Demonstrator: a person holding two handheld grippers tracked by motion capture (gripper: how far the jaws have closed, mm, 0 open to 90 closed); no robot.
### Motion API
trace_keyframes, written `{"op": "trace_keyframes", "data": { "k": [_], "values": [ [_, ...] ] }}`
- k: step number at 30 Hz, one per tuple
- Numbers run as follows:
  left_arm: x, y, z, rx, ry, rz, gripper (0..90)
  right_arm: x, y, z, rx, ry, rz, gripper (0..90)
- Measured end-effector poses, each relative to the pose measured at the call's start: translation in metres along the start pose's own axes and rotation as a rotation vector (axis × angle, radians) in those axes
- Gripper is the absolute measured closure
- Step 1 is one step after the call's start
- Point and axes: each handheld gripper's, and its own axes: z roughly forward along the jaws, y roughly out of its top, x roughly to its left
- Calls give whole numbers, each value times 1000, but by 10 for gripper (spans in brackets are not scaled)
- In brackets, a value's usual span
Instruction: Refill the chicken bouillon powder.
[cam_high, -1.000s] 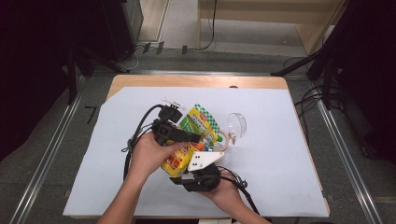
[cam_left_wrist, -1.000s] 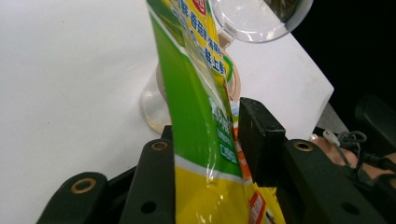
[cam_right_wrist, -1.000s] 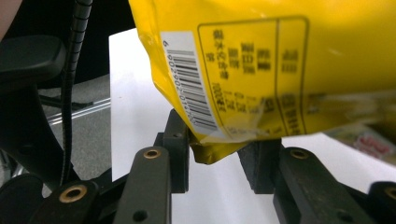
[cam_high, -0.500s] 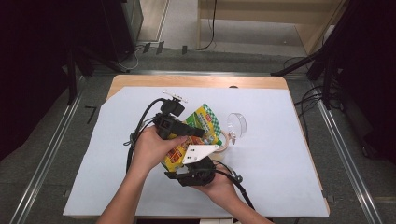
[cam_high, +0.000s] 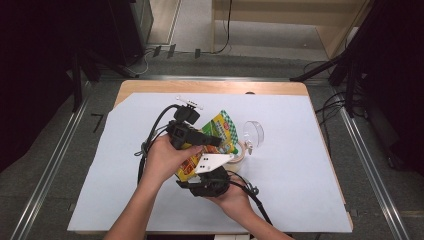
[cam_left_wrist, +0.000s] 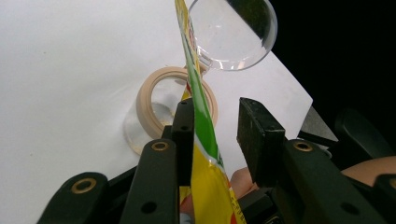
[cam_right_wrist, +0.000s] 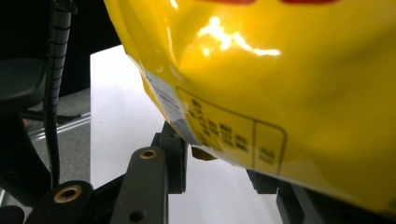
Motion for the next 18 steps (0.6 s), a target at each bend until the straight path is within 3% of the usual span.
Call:
{"op": "trace_keyframes", "data": {
  "k": [6,9,18],
  "values": [
    [0,0,-3,-10,7,9,694,-1,3,-4,-20,8,19,659],
    [7,3,-1,24,33,6,757,-3,6,-7,-27,20,50,657],
    [11,20,-1,93,73,-4,858,-4,16,-11,-36,28,65,613]
  ]
}}
